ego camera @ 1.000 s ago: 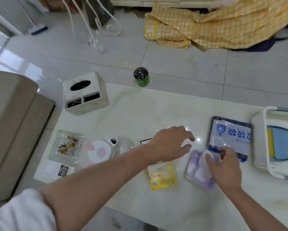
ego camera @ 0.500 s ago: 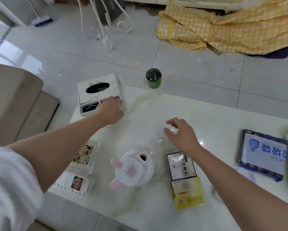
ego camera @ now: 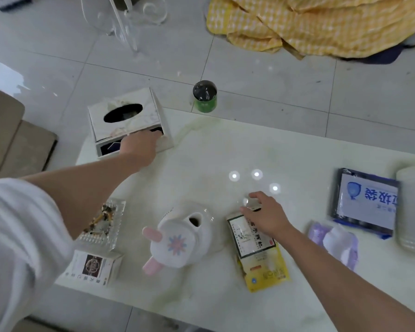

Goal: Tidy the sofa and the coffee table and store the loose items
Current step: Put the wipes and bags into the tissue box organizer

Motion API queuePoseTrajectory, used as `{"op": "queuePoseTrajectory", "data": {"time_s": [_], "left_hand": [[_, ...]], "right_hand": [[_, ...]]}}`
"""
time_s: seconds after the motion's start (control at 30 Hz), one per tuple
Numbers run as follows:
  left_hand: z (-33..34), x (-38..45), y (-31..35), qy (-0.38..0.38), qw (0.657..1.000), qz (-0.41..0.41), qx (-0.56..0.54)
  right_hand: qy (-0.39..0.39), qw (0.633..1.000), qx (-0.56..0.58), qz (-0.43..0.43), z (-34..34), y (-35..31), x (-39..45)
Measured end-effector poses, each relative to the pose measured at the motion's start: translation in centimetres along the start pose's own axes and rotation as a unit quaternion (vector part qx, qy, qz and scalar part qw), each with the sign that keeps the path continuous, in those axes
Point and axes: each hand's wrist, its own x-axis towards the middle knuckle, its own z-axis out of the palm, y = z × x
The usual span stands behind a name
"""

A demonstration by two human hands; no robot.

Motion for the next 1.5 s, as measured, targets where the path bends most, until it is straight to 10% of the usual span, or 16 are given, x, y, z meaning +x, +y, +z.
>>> {"op": "queuePoseTrajectory", "data": {"time_s": [0.57,0.73,1.03,1.27,1.5], "left_hand": [[-0.7,-5.9,35.0,-0.083,0.961,0.265,-0.012],[-1.3,-6.3,35.5,0.007,0.935,0.295,-0.195],[-0.1,-5.2,32.8,-0.019,0.976,0.214,0.02],[-0.2,-6.1,32.4,0.063,0.968,0.217,0.111],[-1.9,-5.9,32.7,0.114,0.943,0.282,0.133]], "right_hand": [[0.077,0.928,0.353,0.087,-12.0,6.7,0.7],[0.115,0.913,0.379,0.101,-14.6,9.6,1.1],[0.061,0.907,0.412,0.064,-14.4,9.1,1.9],[0.151,0.98,0.128,0.009,-14.8,13.8,-0.4],[0.035,0.988,-0.15,0.006,-12.3,19.2,-3.2]]}}
